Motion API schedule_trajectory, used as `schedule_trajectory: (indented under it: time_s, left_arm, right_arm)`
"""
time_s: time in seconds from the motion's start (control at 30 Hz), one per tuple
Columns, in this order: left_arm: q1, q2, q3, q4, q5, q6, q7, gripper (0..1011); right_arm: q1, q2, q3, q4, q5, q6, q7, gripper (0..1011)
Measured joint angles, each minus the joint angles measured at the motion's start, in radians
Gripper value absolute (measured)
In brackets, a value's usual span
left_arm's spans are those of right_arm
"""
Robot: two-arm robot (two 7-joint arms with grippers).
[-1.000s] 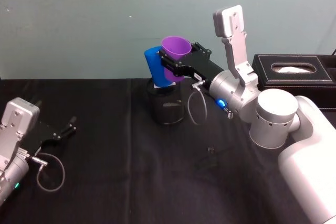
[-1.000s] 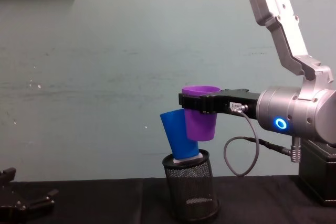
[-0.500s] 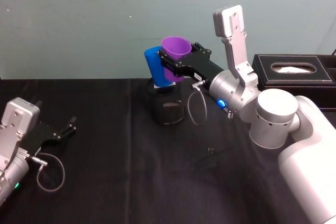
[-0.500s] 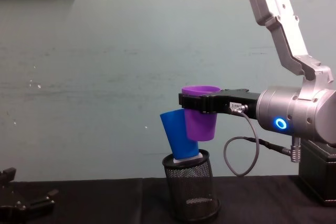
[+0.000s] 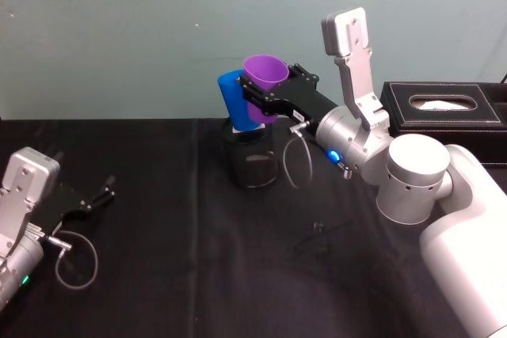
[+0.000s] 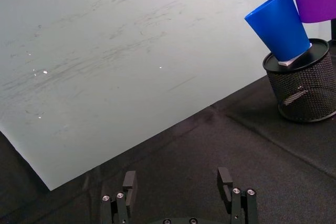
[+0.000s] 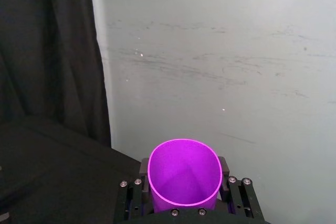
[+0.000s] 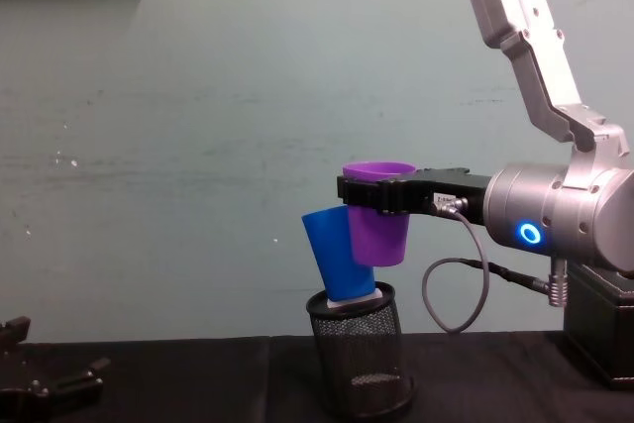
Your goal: Pick up one cup with a gripper and tap it against the other cup.
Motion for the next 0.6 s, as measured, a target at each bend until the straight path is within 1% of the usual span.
schedule_trajectory:
  time_s: [0.6]
  left_arm:
    - [0.0,0.0,0.0,0.0,0.0,0.0,0.0,1000]
  right_arm:
    - [0.0,0.0,0.0,0.0,0.0,0.0,0.0,728]
